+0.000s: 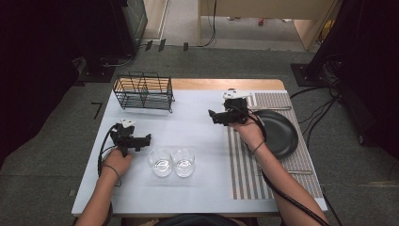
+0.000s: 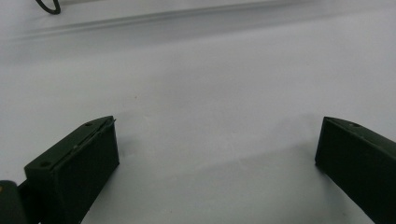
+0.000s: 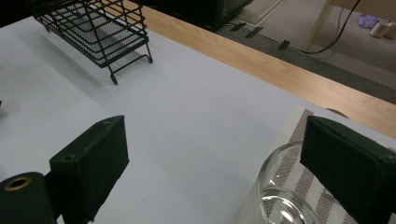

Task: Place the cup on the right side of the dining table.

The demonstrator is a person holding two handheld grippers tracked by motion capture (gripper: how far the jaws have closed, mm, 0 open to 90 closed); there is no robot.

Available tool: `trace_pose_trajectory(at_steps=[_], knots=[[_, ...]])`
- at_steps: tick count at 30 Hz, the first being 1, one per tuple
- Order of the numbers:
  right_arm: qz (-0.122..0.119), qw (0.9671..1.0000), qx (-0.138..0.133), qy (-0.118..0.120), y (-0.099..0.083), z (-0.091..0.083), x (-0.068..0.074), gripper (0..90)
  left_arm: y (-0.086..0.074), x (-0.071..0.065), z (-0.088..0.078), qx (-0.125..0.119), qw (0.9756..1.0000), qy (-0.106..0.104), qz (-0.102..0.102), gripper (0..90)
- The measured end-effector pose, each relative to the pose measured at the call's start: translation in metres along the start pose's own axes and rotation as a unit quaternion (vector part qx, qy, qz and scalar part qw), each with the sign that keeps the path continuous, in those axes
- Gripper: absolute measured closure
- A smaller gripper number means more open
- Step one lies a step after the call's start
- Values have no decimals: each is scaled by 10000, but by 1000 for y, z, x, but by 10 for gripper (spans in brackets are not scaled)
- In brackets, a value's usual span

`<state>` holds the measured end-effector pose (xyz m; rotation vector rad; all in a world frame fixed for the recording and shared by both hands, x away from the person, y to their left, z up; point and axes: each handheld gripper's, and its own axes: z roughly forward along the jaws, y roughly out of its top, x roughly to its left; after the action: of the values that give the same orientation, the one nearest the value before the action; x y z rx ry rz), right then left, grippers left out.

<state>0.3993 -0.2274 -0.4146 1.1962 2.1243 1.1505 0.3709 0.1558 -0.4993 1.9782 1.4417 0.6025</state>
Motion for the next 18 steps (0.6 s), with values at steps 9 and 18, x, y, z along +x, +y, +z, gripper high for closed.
trace_pose_trajectory(at_steps=[9, 18], knots=[[-85, 9999, 54, 105, -2, 2, 9, 77, 0, 0, 0, 1, 10000, 1, 4, 0], [-67, 9997, 47, 228, -3, 4, 13, 77, 0, 0, 0, 2, 10000, 3, 5, 0]])
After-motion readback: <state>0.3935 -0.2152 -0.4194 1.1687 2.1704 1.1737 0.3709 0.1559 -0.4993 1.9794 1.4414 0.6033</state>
